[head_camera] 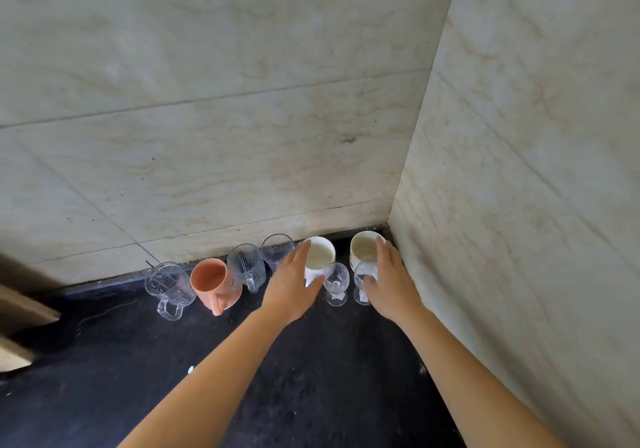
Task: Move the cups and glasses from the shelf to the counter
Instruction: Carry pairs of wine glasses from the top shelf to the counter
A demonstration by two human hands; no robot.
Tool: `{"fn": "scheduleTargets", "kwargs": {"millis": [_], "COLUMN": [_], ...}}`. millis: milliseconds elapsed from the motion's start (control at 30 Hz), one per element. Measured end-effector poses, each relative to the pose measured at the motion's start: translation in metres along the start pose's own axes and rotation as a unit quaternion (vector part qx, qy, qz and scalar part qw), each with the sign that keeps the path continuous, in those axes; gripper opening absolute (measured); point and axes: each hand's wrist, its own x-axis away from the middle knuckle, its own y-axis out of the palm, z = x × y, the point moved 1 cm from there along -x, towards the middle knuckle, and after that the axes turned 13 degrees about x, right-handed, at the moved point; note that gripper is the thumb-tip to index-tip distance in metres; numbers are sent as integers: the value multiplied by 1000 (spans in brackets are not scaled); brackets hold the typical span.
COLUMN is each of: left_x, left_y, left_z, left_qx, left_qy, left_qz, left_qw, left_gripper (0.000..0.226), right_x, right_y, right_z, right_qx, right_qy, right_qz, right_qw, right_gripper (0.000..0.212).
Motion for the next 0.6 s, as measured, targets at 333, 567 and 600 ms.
{"fn": "scheduleTargets", "kwargs": {"millis": [333, 567, 600], "left_x": [180, 379, 410], "left_y": [-253, -343, -350], "left_z": [11, -26, -34], "left_qx": [-242, -273, -277], "left_qy": [70, -56, -72], "left_qz": [387, 526, 537], "left_qw": [887, 804, 793], "left_gripper": [61, 65, 65], "right_x": [31, 145, 170], "right_y": [-87, -49, -40], "right_z": [-218, -396, -419], "right_qx": [29, -11, -17], "right_qy": [-272, -452, -483], "right_qz": [277, 251, 241], "right_qw": [921, 856, 842], "right_gripper": [67, 73, 74]}}
